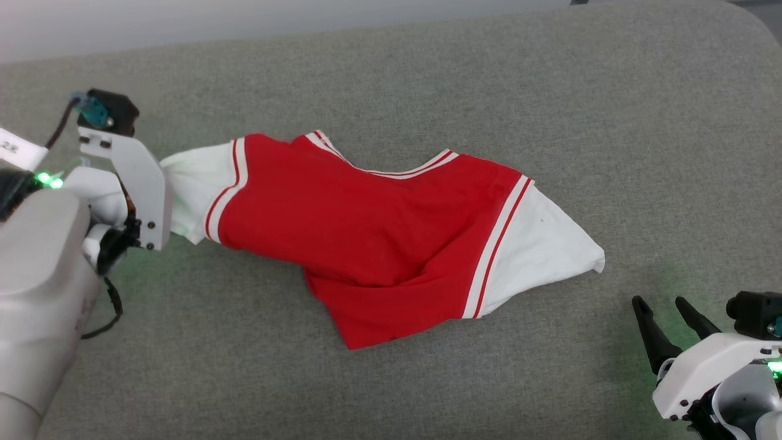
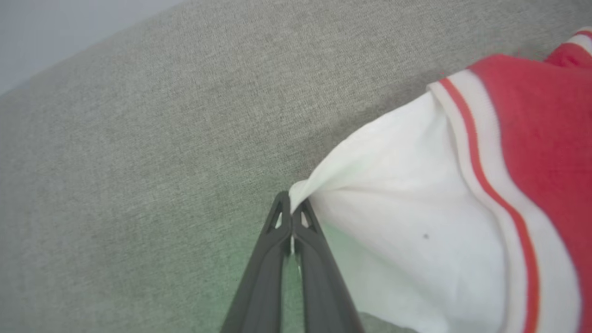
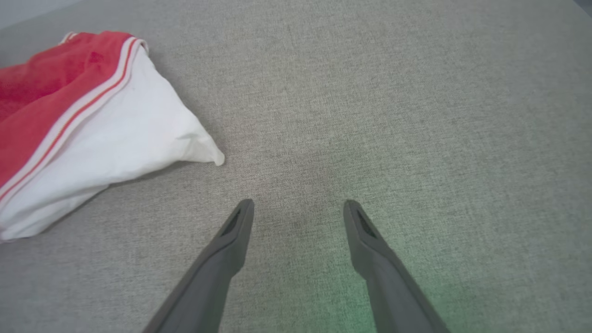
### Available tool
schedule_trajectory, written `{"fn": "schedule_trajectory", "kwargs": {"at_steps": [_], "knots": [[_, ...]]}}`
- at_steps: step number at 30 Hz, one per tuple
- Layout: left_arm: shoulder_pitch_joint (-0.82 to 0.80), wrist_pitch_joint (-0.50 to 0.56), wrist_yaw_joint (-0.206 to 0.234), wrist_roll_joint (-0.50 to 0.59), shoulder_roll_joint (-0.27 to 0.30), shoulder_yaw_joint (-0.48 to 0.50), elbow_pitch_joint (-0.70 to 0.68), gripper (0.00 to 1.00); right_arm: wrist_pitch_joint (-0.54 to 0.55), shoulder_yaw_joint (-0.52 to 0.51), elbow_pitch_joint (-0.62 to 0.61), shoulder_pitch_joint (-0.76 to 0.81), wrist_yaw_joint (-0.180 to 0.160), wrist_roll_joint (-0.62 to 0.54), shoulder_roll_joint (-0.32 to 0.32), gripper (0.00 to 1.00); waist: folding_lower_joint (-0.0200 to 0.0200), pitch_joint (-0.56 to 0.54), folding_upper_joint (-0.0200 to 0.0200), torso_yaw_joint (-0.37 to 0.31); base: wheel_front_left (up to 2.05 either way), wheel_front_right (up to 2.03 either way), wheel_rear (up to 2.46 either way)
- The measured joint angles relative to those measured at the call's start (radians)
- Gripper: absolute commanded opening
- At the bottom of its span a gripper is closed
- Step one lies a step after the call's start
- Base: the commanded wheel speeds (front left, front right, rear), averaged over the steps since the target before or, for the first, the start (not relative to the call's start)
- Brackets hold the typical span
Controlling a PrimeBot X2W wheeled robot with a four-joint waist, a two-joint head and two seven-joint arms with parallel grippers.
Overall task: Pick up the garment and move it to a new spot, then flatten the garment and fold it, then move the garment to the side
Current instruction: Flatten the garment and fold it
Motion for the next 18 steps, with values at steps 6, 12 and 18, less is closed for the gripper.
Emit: {"fn": "schedule_trajectory", "kwargs": {"at_steps": [6, 12, 18], "knots": [[-0.001, -0.018, -0.026, -0.022, -0.032, -0.006, 0.063, 0.30, -0.009, 0.005, 0.012, -0.004, 0.000, 0.000, -0.006, 1.00, 0.0000, 0.000, 0.0000, 0.014, 0.00, 0.00, 0.00], [0.002, -0.060, -0.044, -0.026, -0.050, -0.027, 0.080, 1.00, -0.010, 0.007, 0.016, -0.002, 0.000, 0.003, -0.017, 1.00, 0.0000, -0.027, 0.0000, 0.042, 0.00, 0.00, 0.00], [0.017, -0.124, -0.053, -0.032, -0.061, -0.046, 0.057, 1.00, -0.008, 0.006, 0.017, 0.014, 0.000, 0.004, -0.030, 1.00, 0.0000, -0.077, 0.0000, 0.073, 0.00, 0.00, 0.00]]}}
